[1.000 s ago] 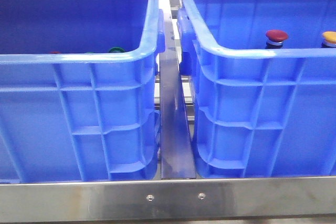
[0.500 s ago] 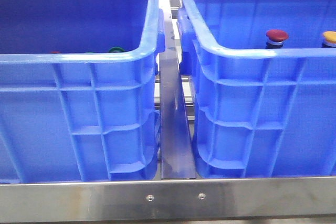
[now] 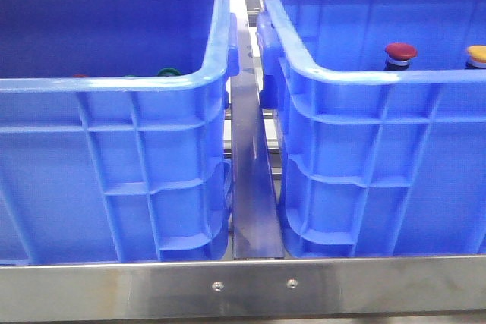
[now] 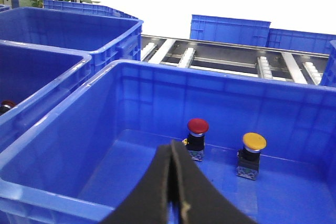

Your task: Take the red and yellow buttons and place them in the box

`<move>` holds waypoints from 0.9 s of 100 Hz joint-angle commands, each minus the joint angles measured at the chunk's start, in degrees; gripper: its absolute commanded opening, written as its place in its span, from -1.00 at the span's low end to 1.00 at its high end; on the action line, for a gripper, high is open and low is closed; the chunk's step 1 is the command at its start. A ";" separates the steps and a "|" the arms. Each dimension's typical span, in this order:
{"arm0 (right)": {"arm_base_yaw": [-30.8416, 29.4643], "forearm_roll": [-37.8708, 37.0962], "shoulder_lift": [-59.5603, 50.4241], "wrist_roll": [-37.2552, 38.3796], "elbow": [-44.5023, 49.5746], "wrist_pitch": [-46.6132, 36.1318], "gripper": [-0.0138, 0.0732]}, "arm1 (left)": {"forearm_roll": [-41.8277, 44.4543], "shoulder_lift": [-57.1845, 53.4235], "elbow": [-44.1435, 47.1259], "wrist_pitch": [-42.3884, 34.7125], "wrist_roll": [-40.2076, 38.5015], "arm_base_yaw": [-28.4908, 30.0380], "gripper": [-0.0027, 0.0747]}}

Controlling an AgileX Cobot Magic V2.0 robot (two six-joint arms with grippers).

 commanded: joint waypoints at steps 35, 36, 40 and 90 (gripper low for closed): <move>-0.10 0.97 0.72 -0.51 -1.28 -2.72 -0.84 | 2.69 -1.70 20.67 -23.98 -6.66 3.87 -0.98; -0.10 0.97 0.72 -0.51 -1.28 -2.72 -0.84 | 2.69 -1.70 20.69 -23.78 -6.66 3.88 -0.98; -0.10 0.96 0.72 -0.51 -1.28 -2.66 -0.84 | 2.69 -1.70 20.85 -23.86 -6.66 3.88 -0.98; -0.10 0.96 0.72 -0.51 -1.13 -2.62 -0.84 | 2.69 -1.70 20.85 -23.60 -6.66 3.88 -0.98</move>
